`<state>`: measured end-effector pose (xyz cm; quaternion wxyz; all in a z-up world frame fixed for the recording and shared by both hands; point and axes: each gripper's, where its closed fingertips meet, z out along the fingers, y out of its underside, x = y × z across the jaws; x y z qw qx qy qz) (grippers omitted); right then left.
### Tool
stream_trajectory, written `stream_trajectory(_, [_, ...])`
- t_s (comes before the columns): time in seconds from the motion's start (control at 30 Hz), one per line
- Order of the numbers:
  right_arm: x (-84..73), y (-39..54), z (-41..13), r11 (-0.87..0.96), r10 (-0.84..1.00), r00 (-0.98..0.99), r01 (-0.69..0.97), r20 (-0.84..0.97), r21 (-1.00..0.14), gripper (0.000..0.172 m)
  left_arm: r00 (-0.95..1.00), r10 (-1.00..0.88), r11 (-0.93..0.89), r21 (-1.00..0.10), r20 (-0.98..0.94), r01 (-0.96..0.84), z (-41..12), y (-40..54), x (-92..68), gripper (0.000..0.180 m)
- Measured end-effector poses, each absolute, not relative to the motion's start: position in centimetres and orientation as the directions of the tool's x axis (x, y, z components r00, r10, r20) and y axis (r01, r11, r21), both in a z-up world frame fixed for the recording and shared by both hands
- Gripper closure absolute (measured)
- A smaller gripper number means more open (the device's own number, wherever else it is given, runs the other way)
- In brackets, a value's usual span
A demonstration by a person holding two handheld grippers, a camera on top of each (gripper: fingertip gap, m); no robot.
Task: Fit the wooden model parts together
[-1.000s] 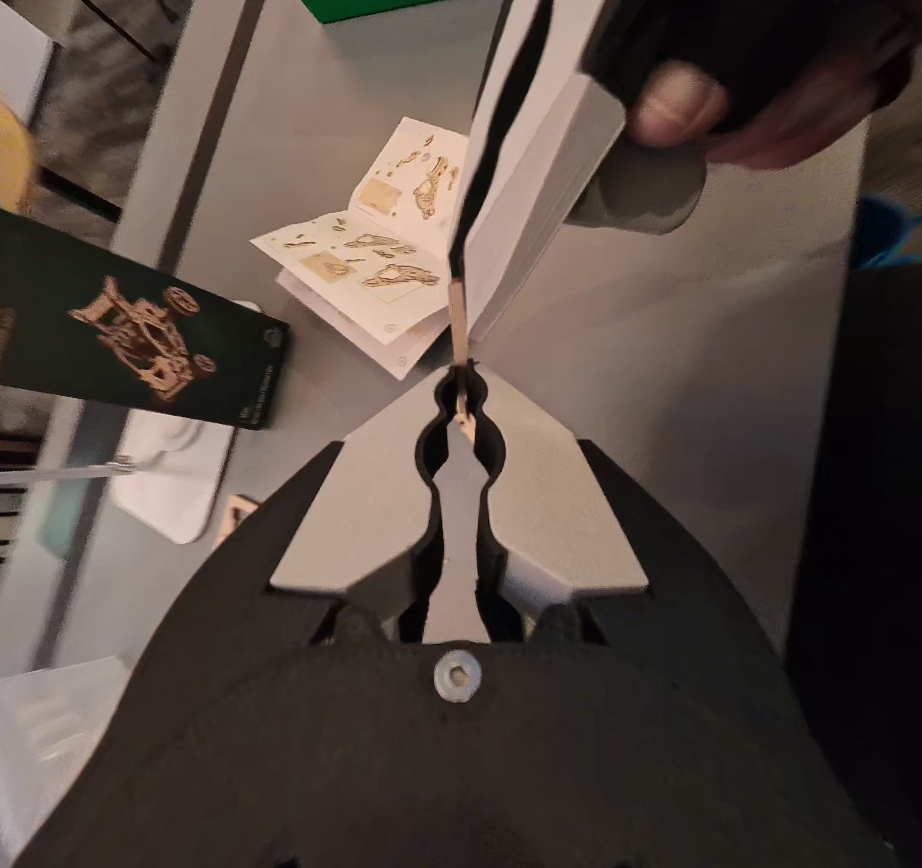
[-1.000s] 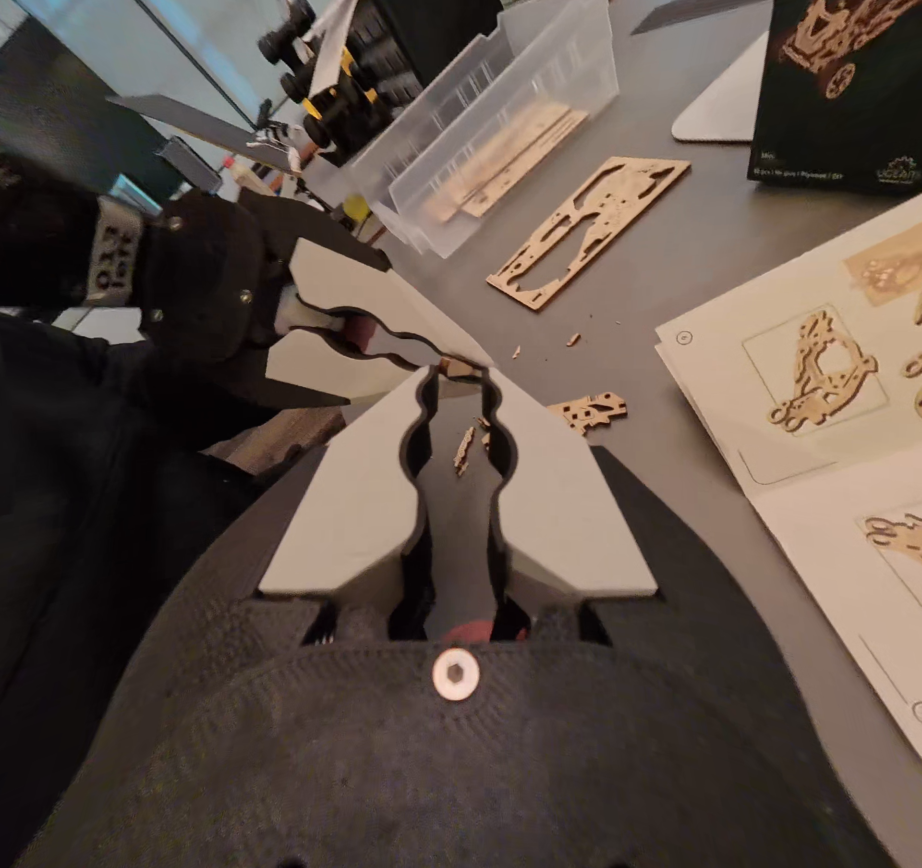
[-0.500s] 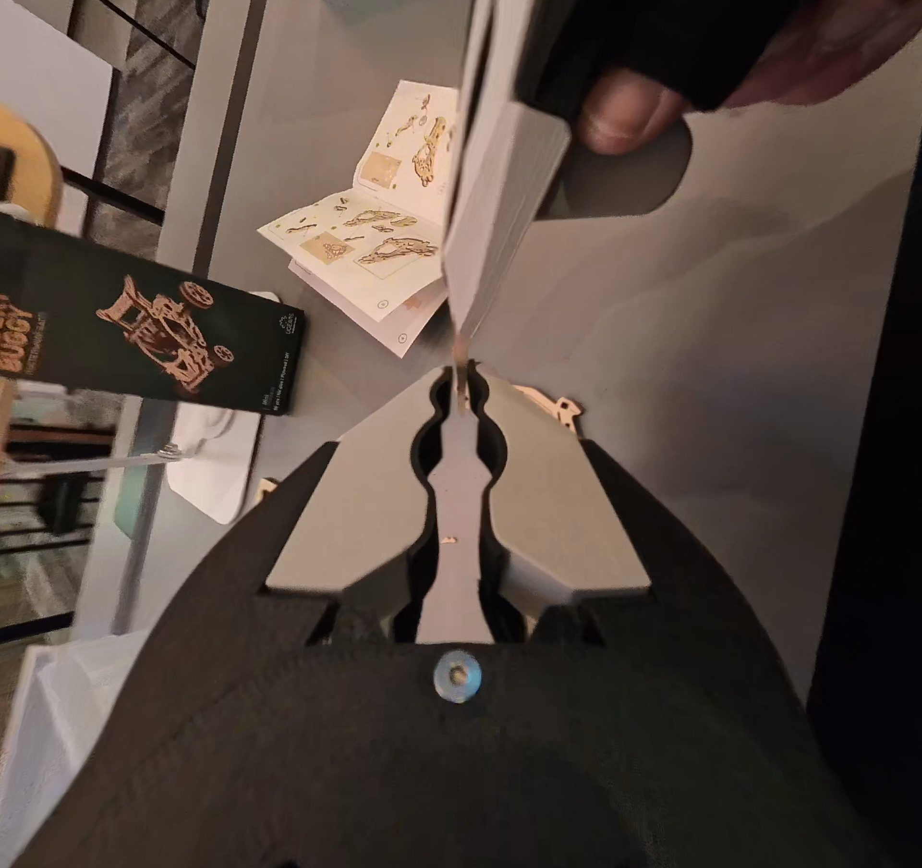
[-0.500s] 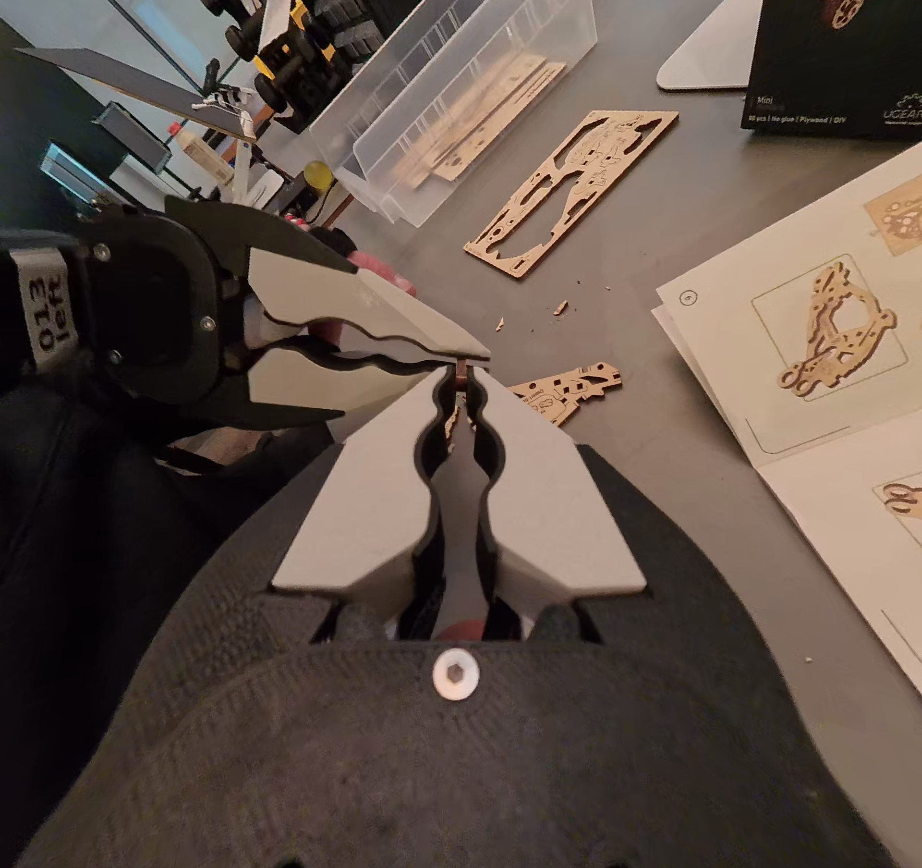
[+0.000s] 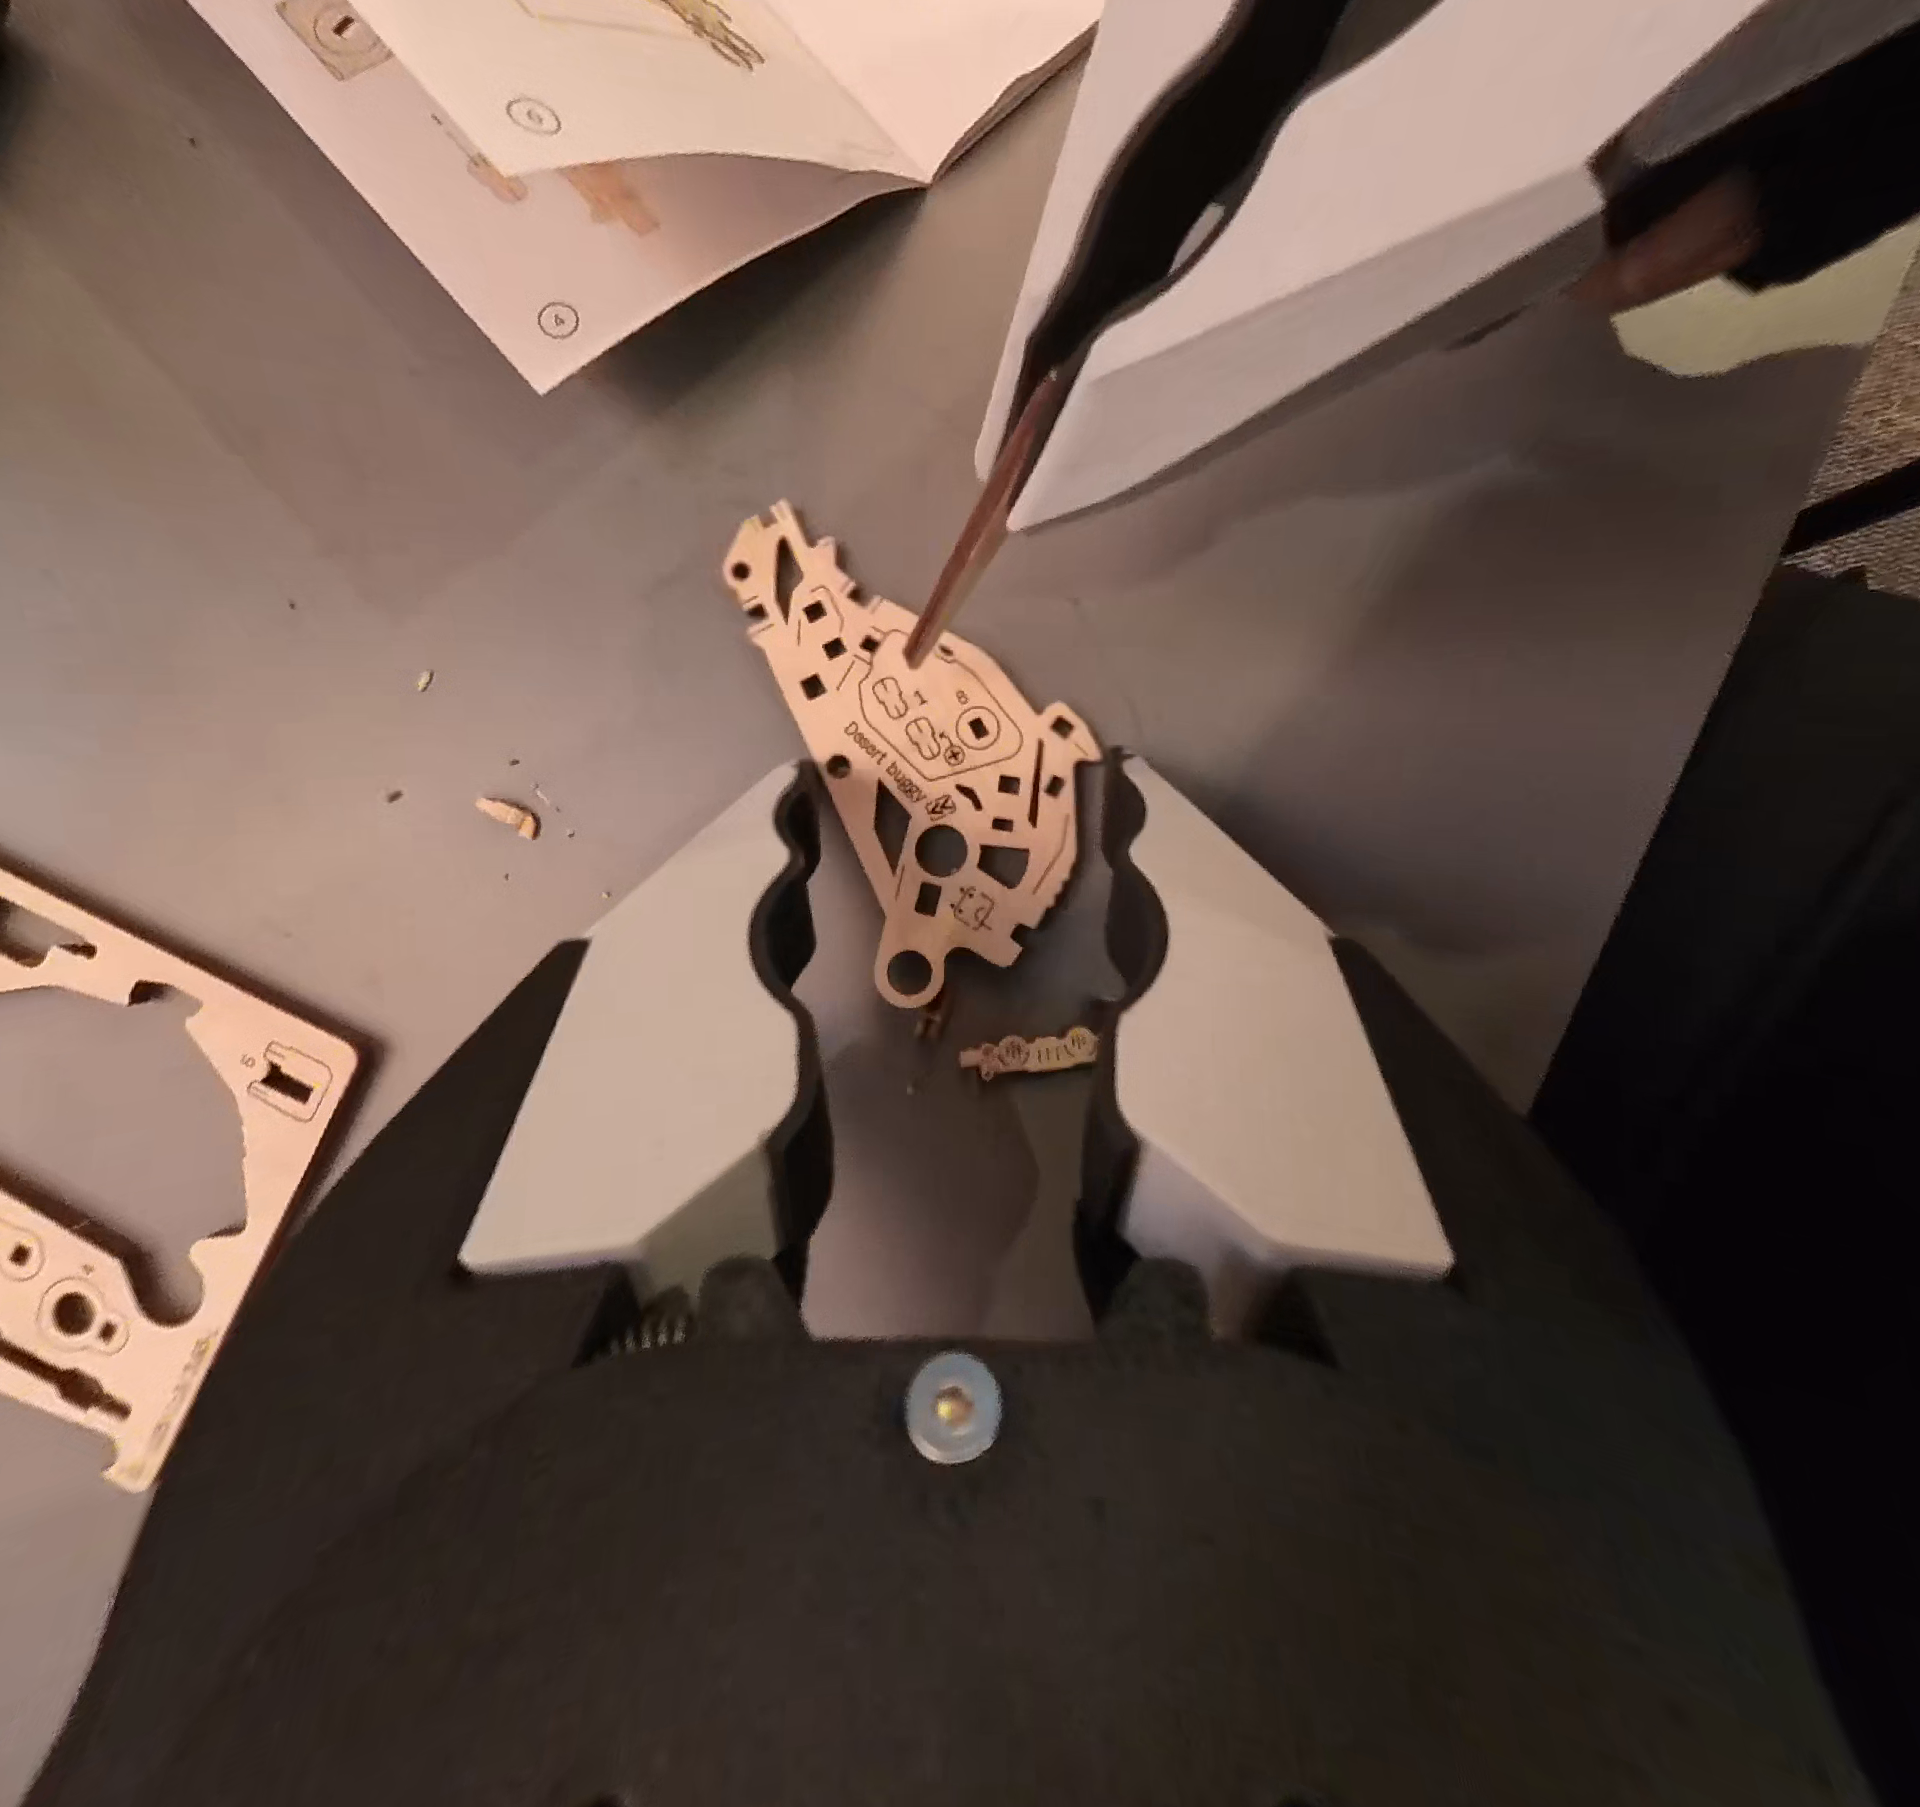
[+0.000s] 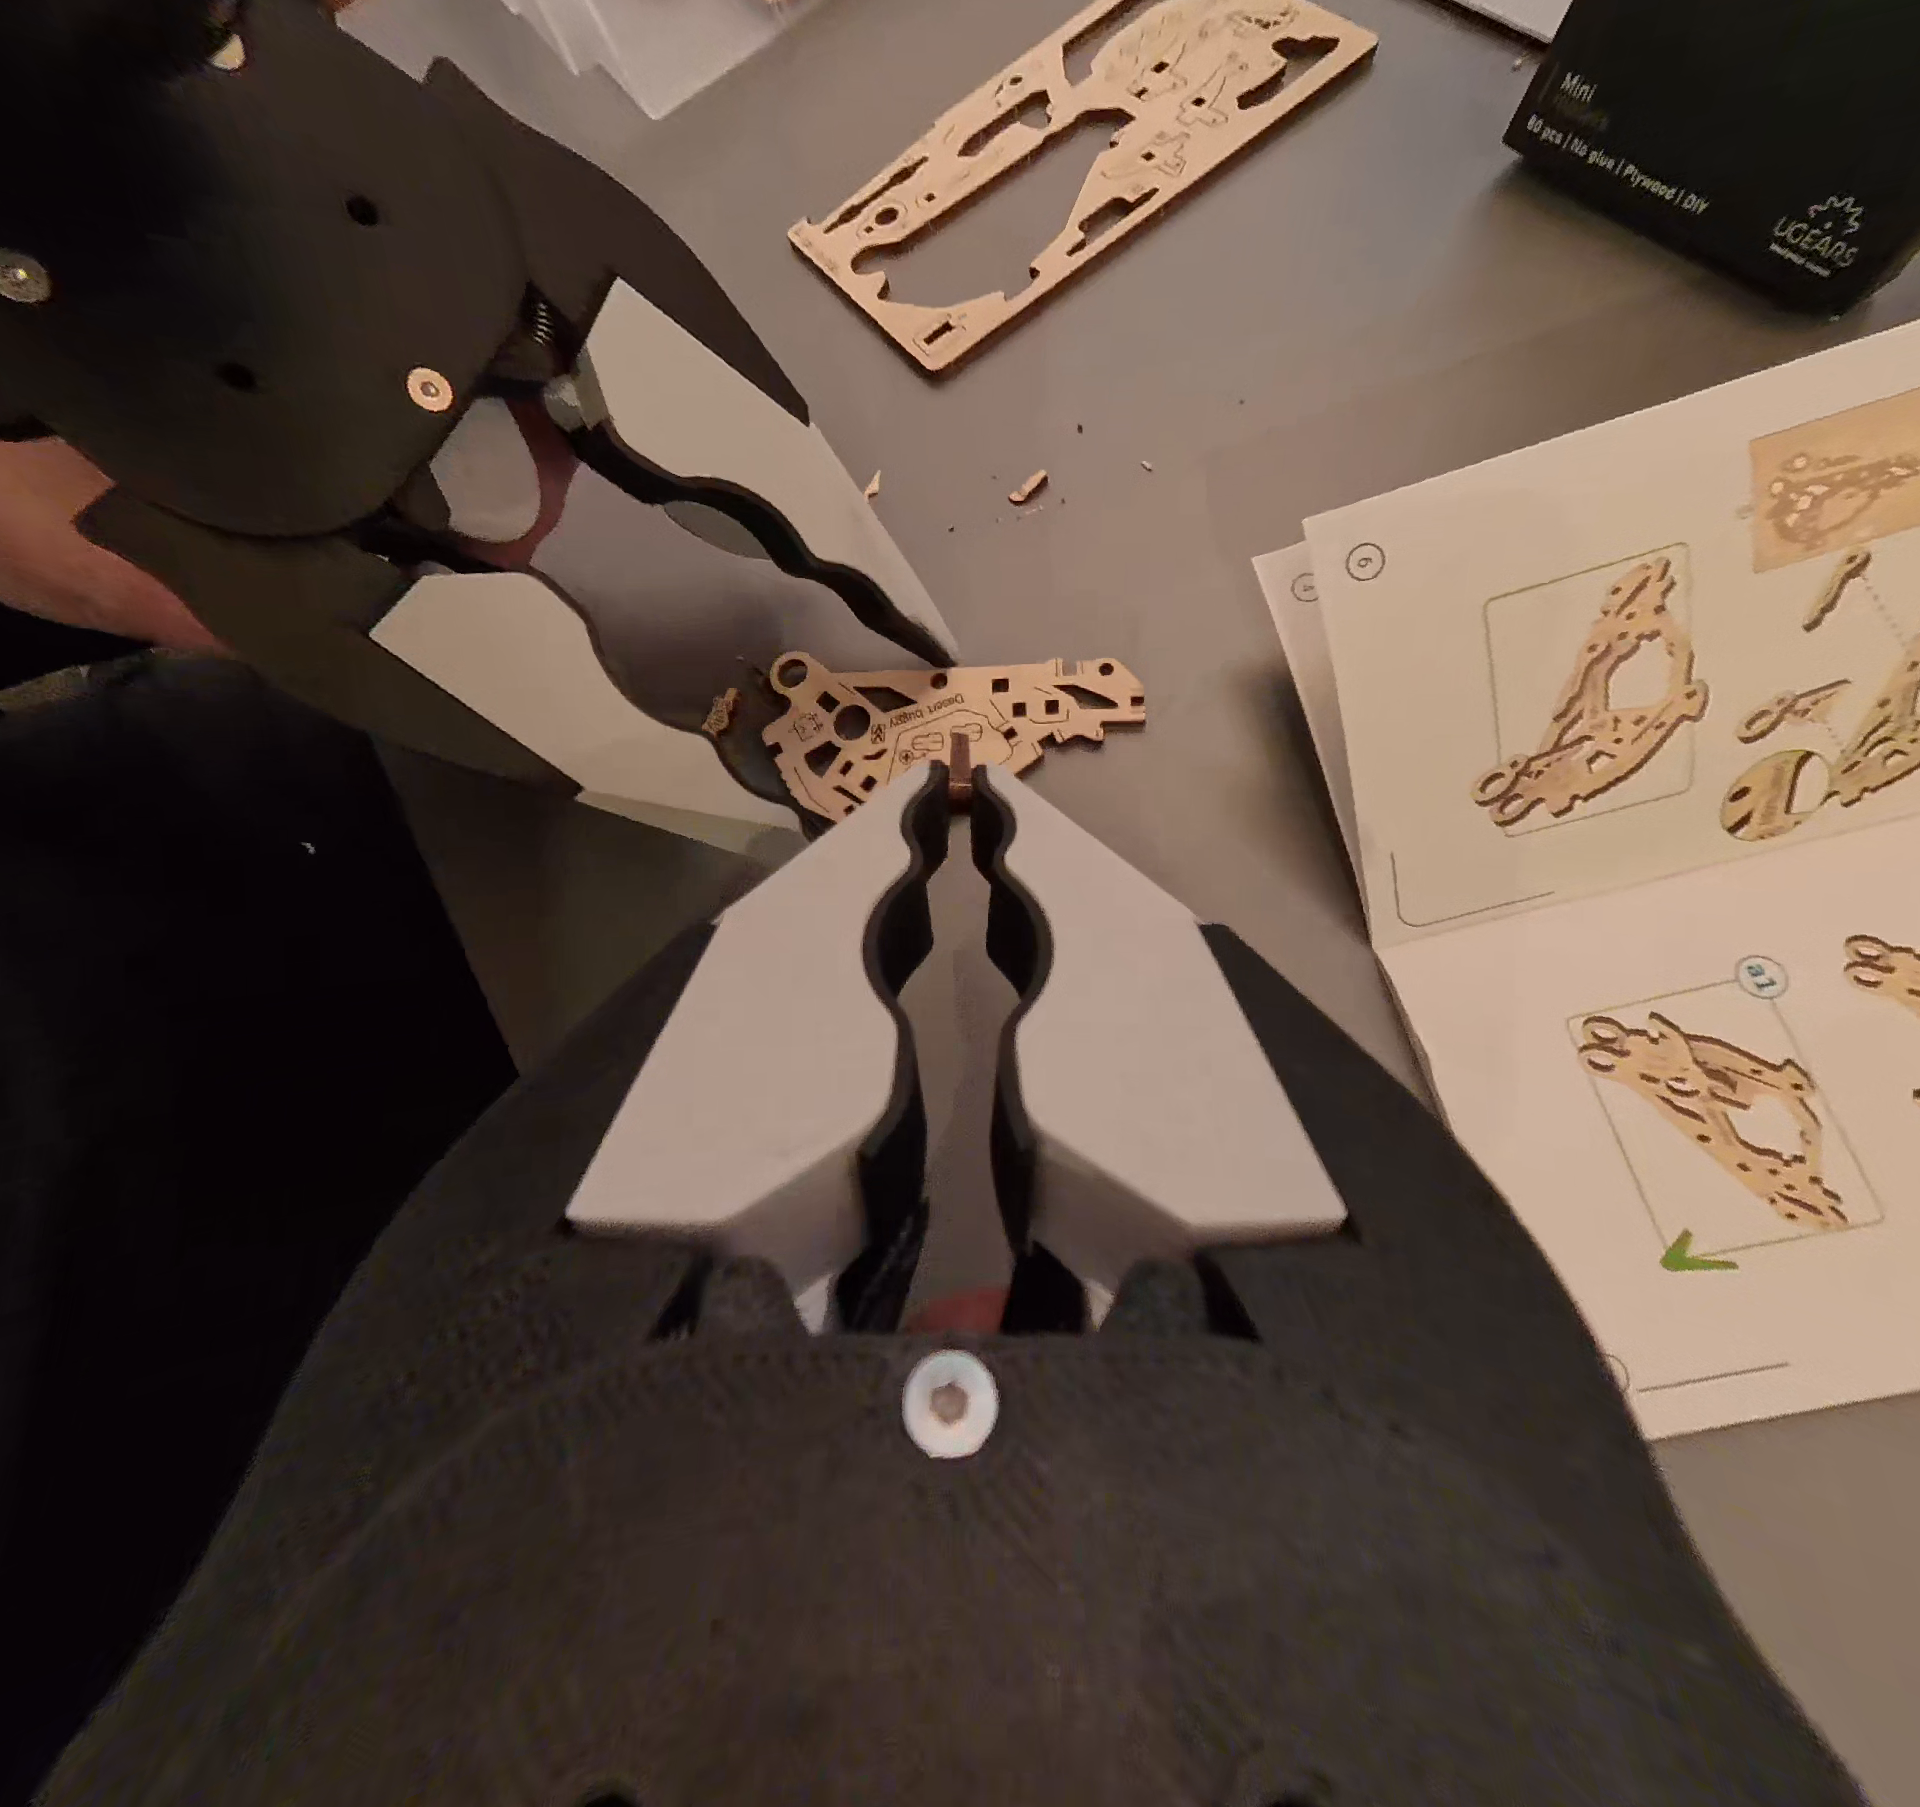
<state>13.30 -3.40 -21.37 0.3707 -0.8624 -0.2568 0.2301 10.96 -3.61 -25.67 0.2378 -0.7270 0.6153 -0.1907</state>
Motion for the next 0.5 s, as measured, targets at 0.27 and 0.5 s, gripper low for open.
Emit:
stream_trajectory(0.27, [13.48, -3.19, -21.77, -0.594, 0.621, 0.762, 0.303, -0.185, -0.746, 0.171, 0.162, -0.986, -0.104, -0.589, -0.048, -0.801, -25.55, -3.22, 11.42, 0.13])
stream_trajectory(0.5, [13.89, -3.26, -22.0, -0.573, 0.616, 0.777, 0.329, -0.13, -0.751, 0.17, 0.088, -0.97, 0.05, -0.541, -0.226, -0.839, -25.03, -3.04, 11.74, 0.13])
